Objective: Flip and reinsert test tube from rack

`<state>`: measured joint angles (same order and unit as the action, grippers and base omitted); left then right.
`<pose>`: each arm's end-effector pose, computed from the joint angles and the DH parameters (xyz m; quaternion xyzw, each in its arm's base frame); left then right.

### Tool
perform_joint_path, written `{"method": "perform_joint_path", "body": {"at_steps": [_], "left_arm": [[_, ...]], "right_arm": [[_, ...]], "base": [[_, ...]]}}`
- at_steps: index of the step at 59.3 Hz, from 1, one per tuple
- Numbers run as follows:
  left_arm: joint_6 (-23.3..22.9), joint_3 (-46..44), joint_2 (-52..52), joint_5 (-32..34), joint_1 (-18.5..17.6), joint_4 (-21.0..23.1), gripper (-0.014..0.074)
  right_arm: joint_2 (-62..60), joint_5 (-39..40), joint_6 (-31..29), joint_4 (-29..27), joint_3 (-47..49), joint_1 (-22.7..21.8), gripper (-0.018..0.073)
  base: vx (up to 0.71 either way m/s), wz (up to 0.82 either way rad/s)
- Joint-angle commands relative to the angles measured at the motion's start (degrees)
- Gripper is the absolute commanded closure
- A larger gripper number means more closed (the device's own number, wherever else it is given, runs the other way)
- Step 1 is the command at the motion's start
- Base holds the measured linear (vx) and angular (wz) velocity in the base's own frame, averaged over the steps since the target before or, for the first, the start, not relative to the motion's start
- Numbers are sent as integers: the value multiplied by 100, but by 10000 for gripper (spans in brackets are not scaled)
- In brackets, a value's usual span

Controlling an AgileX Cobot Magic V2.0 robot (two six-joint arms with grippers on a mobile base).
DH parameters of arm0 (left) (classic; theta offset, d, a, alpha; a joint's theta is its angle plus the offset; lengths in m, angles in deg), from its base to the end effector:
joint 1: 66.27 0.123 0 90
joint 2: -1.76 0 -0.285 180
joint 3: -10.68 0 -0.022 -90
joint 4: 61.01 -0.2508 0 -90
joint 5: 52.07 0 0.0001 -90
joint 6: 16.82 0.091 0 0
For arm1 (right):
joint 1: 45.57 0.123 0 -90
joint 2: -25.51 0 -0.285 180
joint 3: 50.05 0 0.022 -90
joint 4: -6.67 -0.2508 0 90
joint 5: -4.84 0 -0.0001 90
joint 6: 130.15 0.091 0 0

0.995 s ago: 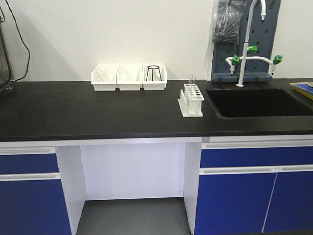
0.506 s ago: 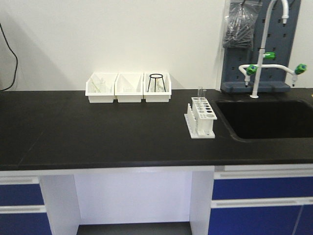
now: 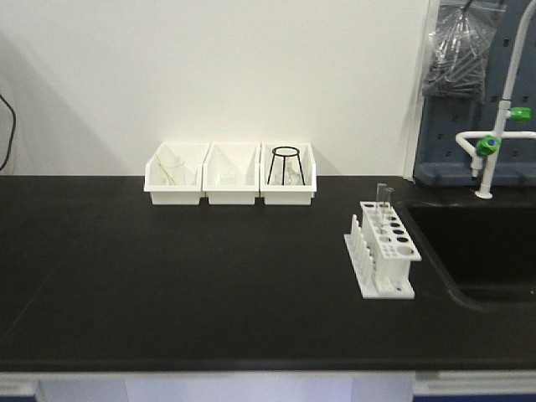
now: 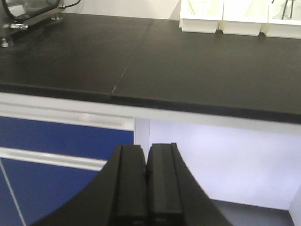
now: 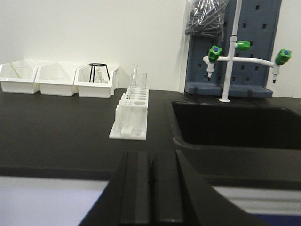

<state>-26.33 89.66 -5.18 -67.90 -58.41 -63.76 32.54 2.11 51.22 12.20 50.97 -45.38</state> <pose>0.0541 0.0087 0.1786 -0.1035 0.7687 0.0106 0.6311 0.0568 -0.0002 0.1992 -0.0249 0.6988 -0.0263 0.7144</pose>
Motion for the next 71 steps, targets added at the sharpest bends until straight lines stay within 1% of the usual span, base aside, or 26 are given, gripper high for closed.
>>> {"method": "perform_joint_path", "body": {"at_steps": [1,46,71], "left_arm": [[-1,11,17,449,9,21,603],[-1,11,17,449,9,21,603],[-1,11,17,449,9,21,603]], "right_arm": [[-41,460,-36,7,-5,-15,571],[-41,460,-36,7,-5,-15,571],[-41,460,-36,7,-5,-15,571]], "base": [[46,2],[41,-2],[20,-5]]}}
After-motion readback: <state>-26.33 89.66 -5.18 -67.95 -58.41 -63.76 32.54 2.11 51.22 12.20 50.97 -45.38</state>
